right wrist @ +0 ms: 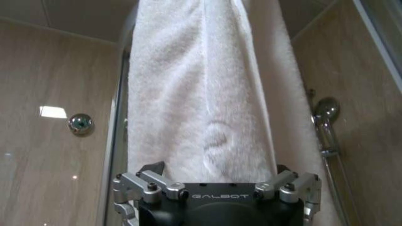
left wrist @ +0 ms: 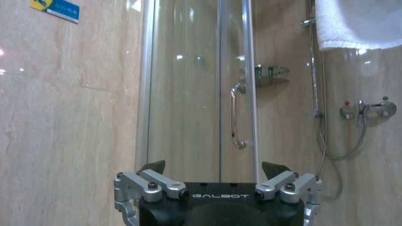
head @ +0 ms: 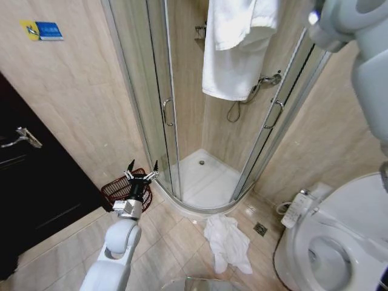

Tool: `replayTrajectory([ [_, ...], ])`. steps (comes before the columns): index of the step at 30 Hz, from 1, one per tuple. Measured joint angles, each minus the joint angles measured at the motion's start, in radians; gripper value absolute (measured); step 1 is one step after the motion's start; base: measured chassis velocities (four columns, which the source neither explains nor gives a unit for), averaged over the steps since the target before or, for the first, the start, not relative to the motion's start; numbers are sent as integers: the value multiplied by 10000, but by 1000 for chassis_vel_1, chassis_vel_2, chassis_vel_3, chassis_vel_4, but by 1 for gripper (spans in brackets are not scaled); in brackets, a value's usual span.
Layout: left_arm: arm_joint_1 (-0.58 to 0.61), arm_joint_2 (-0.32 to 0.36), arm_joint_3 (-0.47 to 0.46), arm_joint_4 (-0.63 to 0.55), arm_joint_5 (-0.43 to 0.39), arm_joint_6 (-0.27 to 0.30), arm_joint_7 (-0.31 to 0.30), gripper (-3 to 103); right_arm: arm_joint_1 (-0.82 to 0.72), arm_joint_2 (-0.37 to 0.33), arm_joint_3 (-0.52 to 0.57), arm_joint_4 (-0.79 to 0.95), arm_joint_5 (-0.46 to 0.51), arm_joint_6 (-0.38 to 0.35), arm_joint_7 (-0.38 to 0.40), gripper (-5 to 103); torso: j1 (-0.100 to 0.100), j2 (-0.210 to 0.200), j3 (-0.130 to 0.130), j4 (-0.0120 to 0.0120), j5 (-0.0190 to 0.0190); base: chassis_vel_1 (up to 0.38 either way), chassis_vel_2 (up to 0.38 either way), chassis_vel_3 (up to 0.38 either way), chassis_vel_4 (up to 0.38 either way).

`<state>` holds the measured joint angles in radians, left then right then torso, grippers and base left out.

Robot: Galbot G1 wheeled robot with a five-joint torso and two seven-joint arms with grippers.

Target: Discard the used towel into the hamper.

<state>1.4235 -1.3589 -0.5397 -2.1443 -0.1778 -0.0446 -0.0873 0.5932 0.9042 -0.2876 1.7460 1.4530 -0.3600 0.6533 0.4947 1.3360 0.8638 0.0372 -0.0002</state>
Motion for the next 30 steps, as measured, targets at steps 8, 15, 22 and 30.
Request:
replayTrajectory([
  [8, 34, -1, -39, -23, -3, 1, 5, 100, 217, 377, -146, -465, -126, -1, 15, 100, 254, 557, 304, 0, 1, 0, 0, 0, 0],
  [15, 56, 6, -58, -59, -11, -7, 27, 100, 220, 411, -218, -641, -245, 6, 17, 100, 452, 984, 538, 0, 3, 0, 0, 0, 0],
  [22, 86, -18, -22, -96, -47, 14, 54, 100, 156, 376, -234, -651, -254, 89, 18, 94, 626, 1364, 737, 0, 3, 0, 0, 0, 0],
  [30, 80, -46, 57, -140, -66, -231, 45, 100, 44, 318, -224, -669, -230, 213, -13, 56, 754, 1654, 903, 0, 3, 0, 0, 0, 0],
])
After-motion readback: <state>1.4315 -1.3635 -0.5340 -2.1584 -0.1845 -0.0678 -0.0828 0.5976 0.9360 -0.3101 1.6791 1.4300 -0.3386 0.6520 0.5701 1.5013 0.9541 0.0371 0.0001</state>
